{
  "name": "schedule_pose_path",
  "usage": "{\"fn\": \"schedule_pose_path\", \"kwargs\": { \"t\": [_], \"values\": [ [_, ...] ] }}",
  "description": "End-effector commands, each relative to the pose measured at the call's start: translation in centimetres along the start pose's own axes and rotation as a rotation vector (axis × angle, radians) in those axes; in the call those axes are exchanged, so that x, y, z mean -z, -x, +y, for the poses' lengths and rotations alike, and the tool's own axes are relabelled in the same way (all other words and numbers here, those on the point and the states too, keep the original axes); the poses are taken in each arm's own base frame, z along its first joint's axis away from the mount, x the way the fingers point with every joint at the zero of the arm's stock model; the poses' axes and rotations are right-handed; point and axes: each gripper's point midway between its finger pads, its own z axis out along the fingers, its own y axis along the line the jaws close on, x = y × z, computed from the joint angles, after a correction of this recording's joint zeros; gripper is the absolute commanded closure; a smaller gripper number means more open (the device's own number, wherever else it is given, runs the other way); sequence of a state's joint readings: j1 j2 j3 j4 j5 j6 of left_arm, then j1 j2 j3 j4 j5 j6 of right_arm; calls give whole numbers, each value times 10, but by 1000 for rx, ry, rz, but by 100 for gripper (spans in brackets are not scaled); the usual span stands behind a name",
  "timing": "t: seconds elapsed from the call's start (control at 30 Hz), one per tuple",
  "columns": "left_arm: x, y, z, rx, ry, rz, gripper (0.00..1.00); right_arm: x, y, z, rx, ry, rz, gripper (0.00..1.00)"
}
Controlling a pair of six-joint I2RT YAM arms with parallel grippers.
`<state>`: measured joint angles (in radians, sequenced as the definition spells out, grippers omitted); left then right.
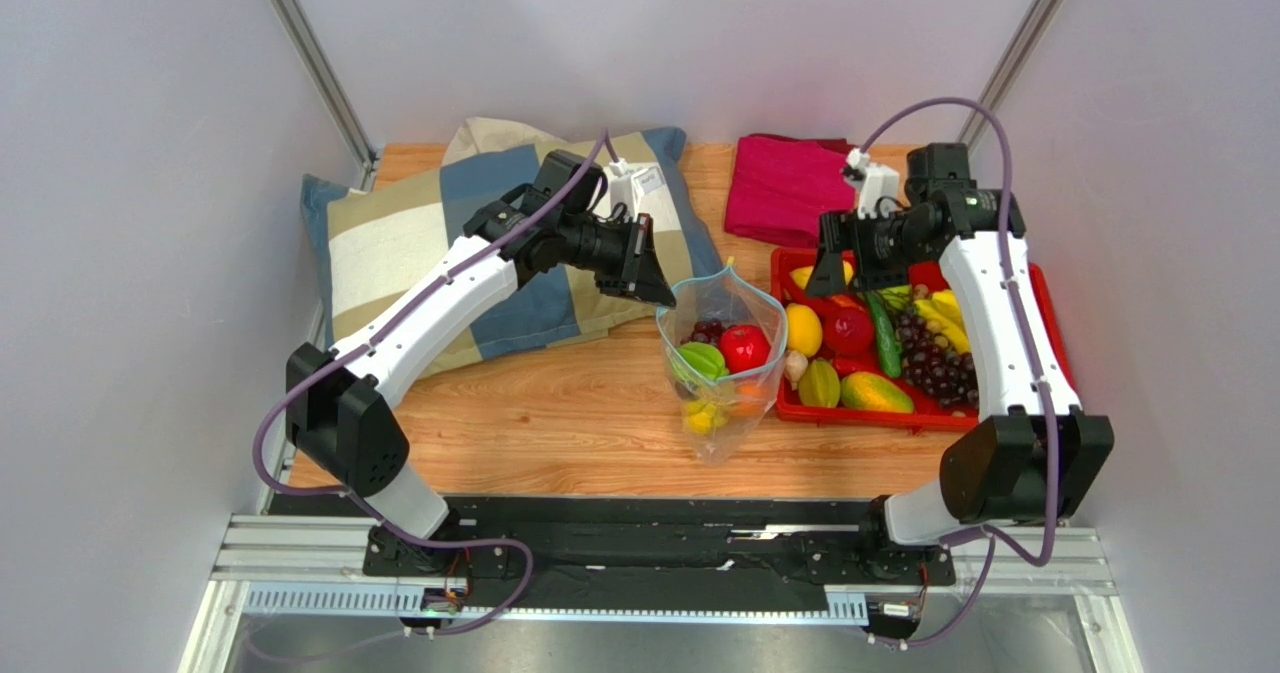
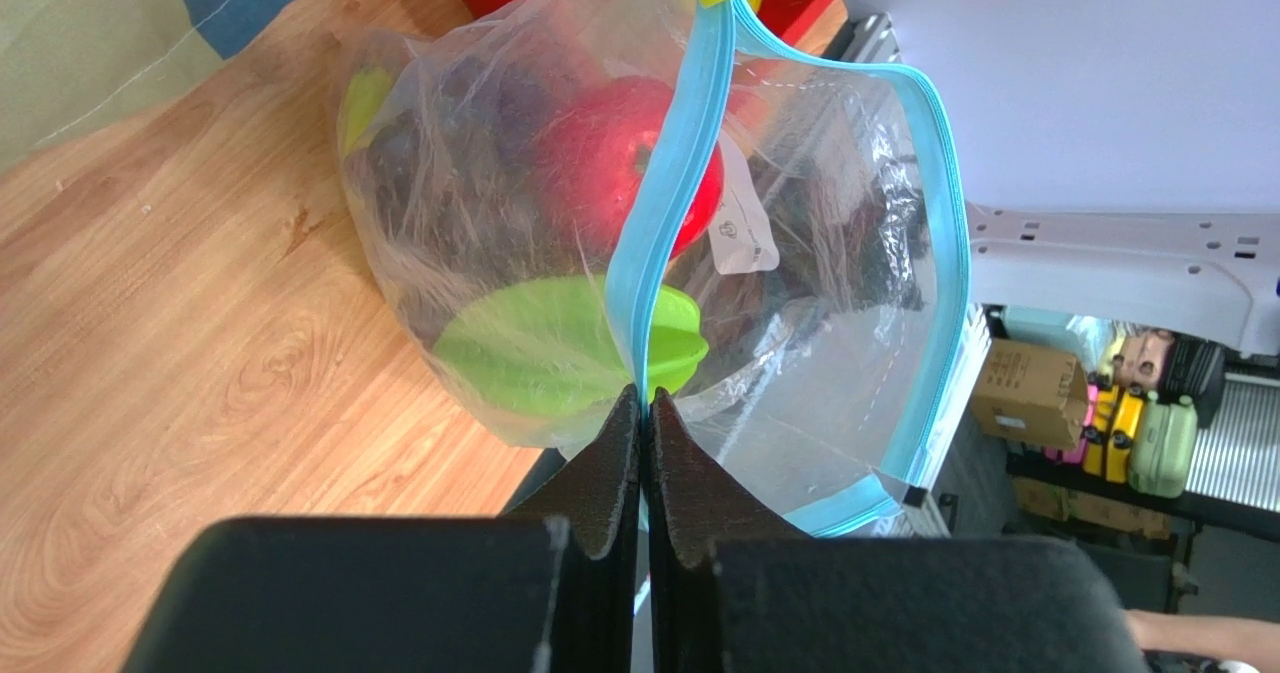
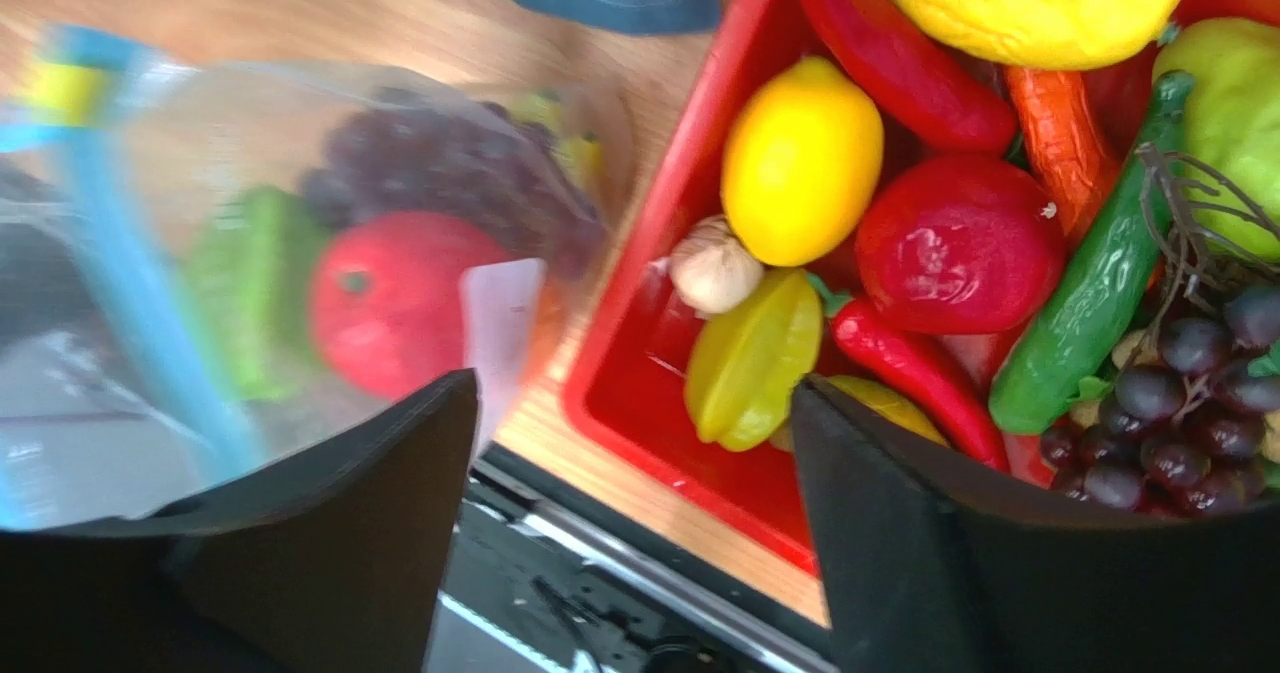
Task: Place the food in the zip-top bag and seal the zipper
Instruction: Pick up the fake vegetable from the bin.
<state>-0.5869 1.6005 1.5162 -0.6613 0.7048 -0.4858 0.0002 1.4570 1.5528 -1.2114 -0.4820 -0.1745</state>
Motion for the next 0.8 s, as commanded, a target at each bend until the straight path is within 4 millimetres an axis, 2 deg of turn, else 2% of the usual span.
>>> {"fn": "schedule_pose_path", "kwargs": {
  "t": [0.0, 0.07, 0.1, 0.17, 0.2, 0.3, 0.33, 0.43, 0.67, 0.77],
  "values": [
    [9, 10, -18, -61, -55, -43, 100, -24, 29, -31, 195, -84, -99, 27],
    [5, 8, -16, -56, -58, -33, 100, -38, 38, -35, 213, -65, -114, 29],
    [5, 8, -14, -54, -57, -32, 100, -52, 45, -42, 218, -59, -113, 30],
    [2, 6, -11, -57, -54, -26, 100, -61, 59, -44, 231, -45, -131, 34],
    [2, 6, -10, -58, -51, -25, 100, -74, 64, -50, 229, -37, -127, 34],
    [1, 5, -7, -59, -43, -18, 100, -88, 78, -53, 238, -29, -132, 38],
    [1, 4, -7, -57, -42, -16, 100, -103, 75, -55, 235, -20, -102, 40],
    [0, 4, -5, -54, -40, -13, 100, -122, 76, -59, 235, -12, -83, 41],
    [-2, 6, -3, -48, -30, -6, 100, -149, 72, -60, 227, 32, -55, 42],
    [-3, 8, -2, -49, -29, -6, 100, -157, 66, -60, 220, 48, -38, 48]
  ]
}}
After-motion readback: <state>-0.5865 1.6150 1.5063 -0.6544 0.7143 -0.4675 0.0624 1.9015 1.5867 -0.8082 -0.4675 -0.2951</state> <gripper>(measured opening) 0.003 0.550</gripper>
